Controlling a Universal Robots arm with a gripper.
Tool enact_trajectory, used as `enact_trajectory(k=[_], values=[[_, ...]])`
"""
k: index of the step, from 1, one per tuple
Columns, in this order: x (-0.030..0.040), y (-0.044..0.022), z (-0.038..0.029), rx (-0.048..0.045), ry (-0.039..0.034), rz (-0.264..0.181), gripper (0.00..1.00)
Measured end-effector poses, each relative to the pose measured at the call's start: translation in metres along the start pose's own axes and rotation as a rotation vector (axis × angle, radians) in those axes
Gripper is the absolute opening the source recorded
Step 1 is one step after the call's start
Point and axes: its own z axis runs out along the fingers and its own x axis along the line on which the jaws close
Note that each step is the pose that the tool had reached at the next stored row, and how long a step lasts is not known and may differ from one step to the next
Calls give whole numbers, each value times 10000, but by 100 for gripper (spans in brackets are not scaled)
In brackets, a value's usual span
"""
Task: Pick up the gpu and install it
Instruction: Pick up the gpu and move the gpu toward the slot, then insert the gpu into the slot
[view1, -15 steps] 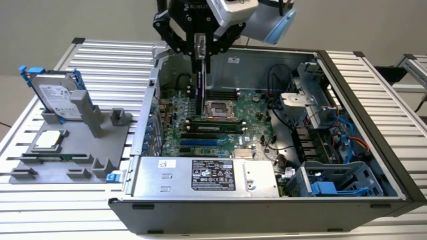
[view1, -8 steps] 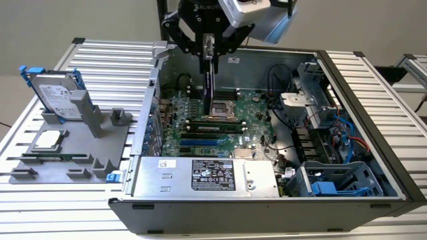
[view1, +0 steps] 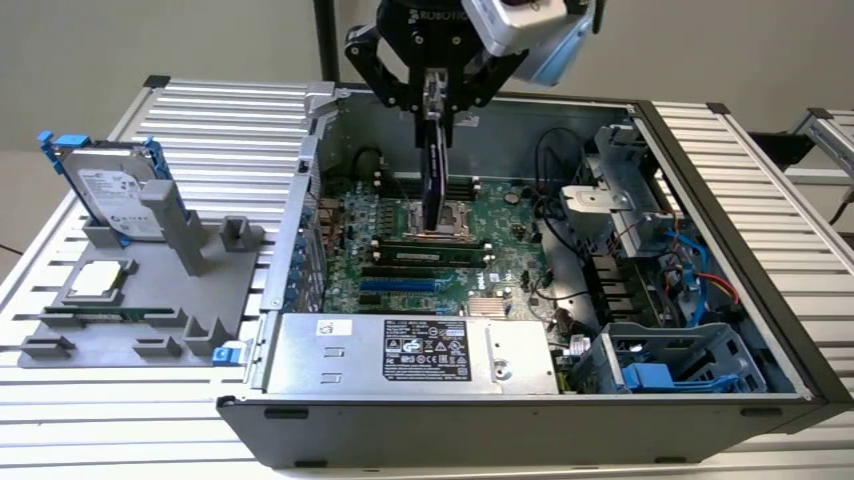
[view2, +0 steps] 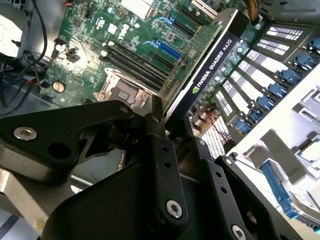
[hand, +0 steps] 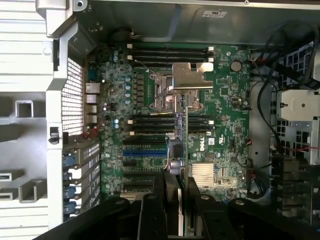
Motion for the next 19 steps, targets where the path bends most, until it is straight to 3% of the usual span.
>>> enact_trajectory(k=[12, 19], values=[[-251, 5, 18, 0, 1, -19, 0], [-359, 7, 25, -2, 2, -41, 0]])
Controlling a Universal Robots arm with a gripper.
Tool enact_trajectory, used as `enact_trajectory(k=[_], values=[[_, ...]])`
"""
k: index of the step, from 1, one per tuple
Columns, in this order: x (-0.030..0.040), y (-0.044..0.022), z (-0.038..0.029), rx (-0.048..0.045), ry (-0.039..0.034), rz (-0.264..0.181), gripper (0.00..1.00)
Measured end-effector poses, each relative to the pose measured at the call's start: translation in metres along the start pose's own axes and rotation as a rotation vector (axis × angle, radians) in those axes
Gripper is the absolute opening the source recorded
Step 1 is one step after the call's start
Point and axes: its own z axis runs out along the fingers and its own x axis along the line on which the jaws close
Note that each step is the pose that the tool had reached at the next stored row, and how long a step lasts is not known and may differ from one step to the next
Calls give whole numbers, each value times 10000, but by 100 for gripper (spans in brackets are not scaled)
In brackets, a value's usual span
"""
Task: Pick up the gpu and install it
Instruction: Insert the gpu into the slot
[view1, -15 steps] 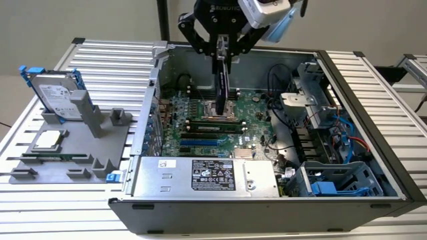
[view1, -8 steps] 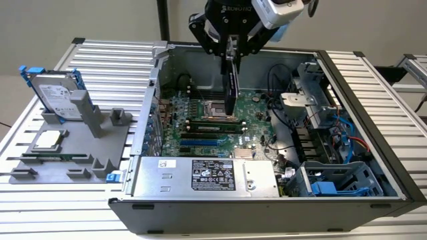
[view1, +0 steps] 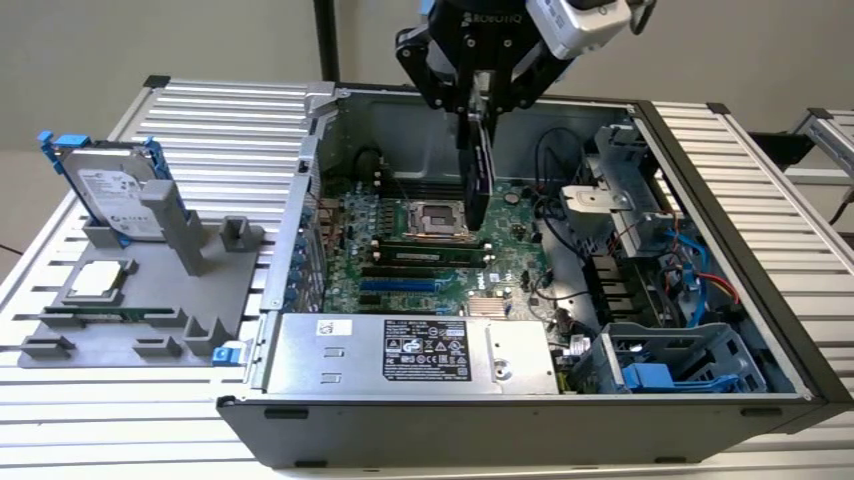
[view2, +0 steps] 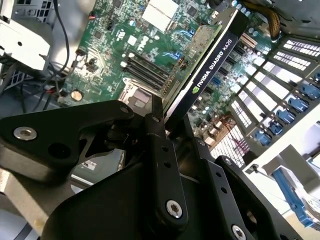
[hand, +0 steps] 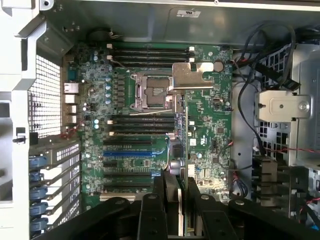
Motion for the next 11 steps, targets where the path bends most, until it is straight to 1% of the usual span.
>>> enact_trajectory(k=[7, 11], values=[[-103, 2, 8, -2, 0, -22, 0], [-111, 2, 8, -2, -1, -29, 0]])
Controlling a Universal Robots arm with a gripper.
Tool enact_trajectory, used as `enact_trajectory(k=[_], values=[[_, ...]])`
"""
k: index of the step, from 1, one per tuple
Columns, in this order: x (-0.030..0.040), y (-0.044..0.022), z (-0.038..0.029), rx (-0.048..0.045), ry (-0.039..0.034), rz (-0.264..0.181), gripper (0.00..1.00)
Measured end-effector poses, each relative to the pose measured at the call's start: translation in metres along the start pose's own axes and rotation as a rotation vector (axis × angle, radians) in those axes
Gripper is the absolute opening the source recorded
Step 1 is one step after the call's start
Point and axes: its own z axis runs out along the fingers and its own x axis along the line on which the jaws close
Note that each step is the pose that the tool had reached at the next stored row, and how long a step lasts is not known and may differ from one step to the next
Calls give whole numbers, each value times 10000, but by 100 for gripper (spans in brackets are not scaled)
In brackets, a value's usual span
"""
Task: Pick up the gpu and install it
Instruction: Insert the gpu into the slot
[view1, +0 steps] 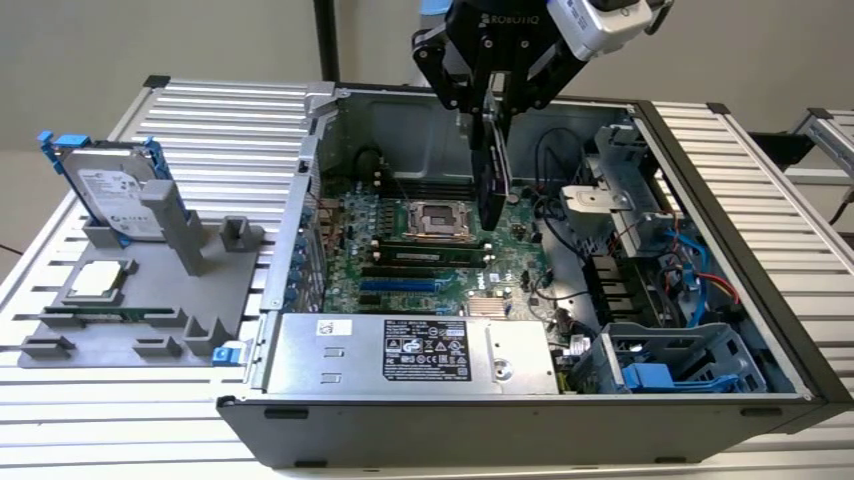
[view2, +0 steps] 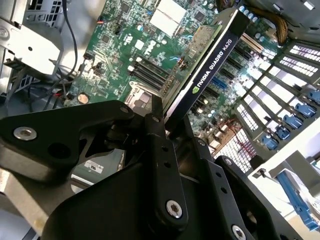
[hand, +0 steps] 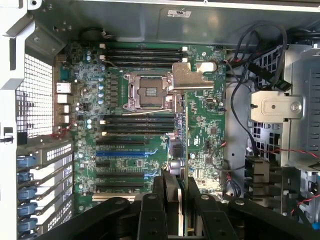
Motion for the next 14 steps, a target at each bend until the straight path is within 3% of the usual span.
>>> enact_trajectory(k=[14], values=[[0, 0, 0, -8, 2, -120, 0]])
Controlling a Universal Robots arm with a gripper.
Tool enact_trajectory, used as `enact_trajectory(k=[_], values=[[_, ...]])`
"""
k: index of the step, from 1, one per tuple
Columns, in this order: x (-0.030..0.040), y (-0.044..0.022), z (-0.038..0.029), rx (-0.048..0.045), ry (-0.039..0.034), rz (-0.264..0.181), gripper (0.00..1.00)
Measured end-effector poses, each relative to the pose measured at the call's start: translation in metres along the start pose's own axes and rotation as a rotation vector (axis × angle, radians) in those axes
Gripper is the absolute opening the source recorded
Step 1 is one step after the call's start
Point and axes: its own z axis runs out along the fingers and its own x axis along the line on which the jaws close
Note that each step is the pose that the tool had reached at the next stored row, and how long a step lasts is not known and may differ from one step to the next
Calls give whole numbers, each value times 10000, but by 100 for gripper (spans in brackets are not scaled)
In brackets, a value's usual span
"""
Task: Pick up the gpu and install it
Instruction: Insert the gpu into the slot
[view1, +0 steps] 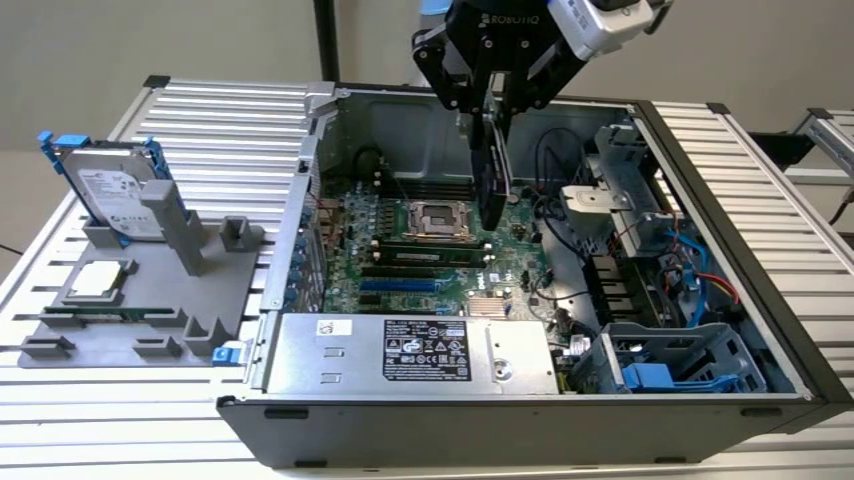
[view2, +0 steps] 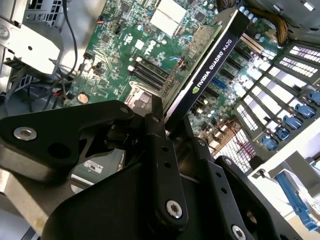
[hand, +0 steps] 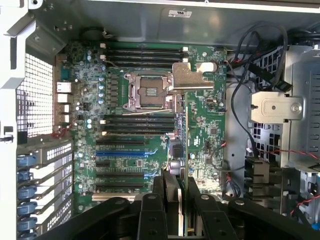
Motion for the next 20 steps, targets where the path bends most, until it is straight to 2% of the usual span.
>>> enact_trajectory(k=[20], values=[[0, 0, -2, -88, 34, -1234, 0]])
